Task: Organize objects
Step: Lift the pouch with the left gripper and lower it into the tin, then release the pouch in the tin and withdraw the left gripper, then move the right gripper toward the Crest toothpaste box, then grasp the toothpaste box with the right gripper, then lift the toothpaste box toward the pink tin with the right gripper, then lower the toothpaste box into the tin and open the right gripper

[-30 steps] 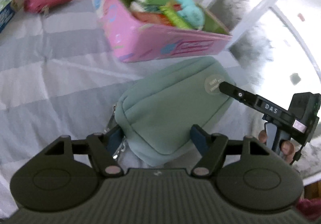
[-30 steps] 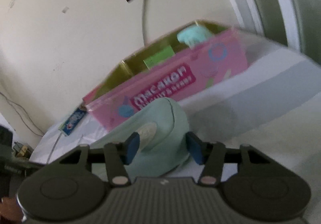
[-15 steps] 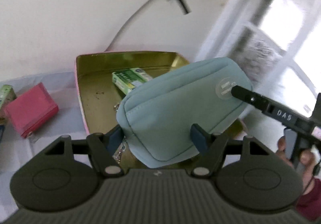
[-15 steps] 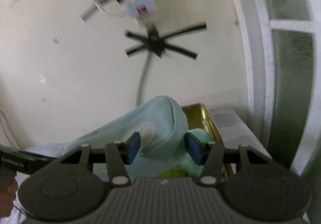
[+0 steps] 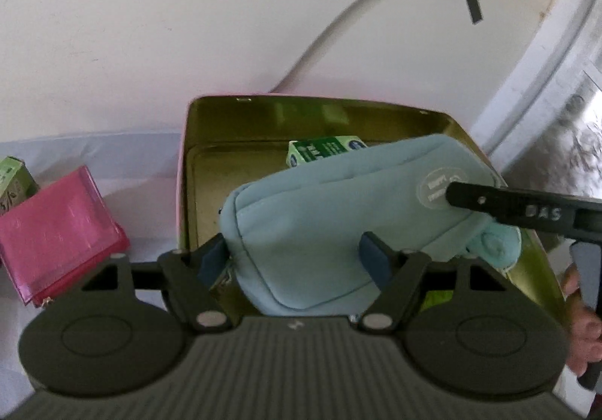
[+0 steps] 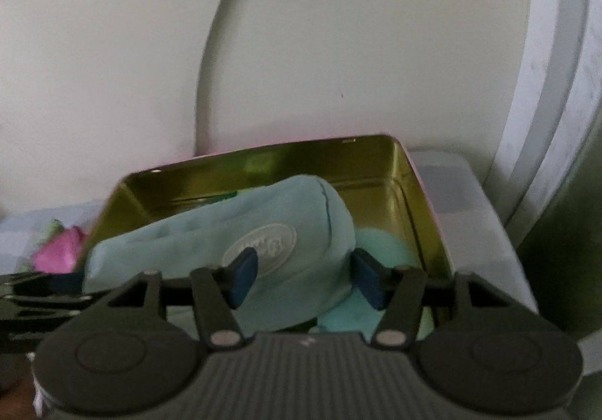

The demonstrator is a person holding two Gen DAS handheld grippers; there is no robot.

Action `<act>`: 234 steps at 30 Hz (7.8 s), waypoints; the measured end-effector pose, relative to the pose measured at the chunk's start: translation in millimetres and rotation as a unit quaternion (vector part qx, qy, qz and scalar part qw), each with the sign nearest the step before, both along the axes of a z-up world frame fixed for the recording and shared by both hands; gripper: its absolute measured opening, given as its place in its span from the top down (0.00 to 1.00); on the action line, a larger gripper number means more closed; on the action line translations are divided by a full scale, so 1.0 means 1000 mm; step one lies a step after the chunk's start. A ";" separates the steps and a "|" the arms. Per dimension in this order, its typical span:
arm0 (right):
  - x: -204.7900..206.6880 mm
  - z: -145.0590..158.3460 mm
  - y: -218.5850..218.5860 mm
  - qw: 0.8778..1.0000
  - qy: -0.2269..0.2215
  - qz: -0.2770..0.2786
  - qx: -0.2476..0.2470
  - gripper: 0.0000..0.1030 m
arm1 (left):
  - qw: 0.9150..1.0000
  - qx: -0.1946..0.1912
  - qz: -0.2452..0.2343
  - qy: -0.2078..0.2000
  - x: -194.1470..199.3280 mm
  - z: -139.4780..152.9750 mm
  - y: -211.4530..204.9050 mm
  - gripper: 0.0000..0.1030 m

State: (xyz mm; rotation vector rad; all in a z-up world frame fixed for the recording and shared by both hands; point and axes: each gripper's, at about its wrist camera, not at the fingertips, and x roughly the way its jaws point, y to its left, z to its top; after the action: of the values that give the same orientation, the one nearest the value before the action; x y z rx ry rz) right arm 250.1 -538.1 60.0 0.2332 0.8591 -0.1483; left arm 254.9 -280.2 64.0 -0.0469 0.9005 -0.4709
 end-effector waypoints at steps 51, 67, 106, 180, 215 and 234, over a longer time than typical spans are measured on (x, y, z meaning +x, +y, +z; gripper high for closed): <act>-0.266 0.006 0.101 0.948 -0.252 -0.117 0.153 0.30 | 0.981 0.078 -0.036 -0.172 -0.193 0.008 0.069 0.23; -0.264 0.006 0.120 0.954 -0.254 -0.107 0.119 0.29 | 0.982 0.080 -0.045 -0.165 -0.197 -0.003 0.075 0.21; -0.221 0.005 0.193 0.971 -0.225 -0.030 0.073 0.25 | 0.982 0.086 0.024 -0.168 -0.172 -0.015 0.153 0.15; -0.306 -0.048 0.133 0.991 -0.128 -0.008 0.036 0.46 | 0.994 -0.071 -0.054 -0.067 -0.148 -0.026 0.223 0.11; -0.249 0.016 0.085 0.971 -0.237 -0.003 -0.035 0.46 | 0.978 -0.101 -0.140 -0.118 -0.128 0.047 0.083 0.35; -0.213 -0.013 0.045 0.961 -0.252 -0.115 0.025 0.39 | 0.984 0.035 -0.096 -0.148 -0.124 0.009 0.027 0.35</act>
State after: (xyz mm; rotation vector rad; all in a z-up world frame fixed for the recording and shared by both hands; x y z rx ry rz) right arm 37.4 -493.2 47.5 0.3977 0.3260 -0.2711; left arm 130.9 -252.8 73.3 0.1722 0.6302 -0.6083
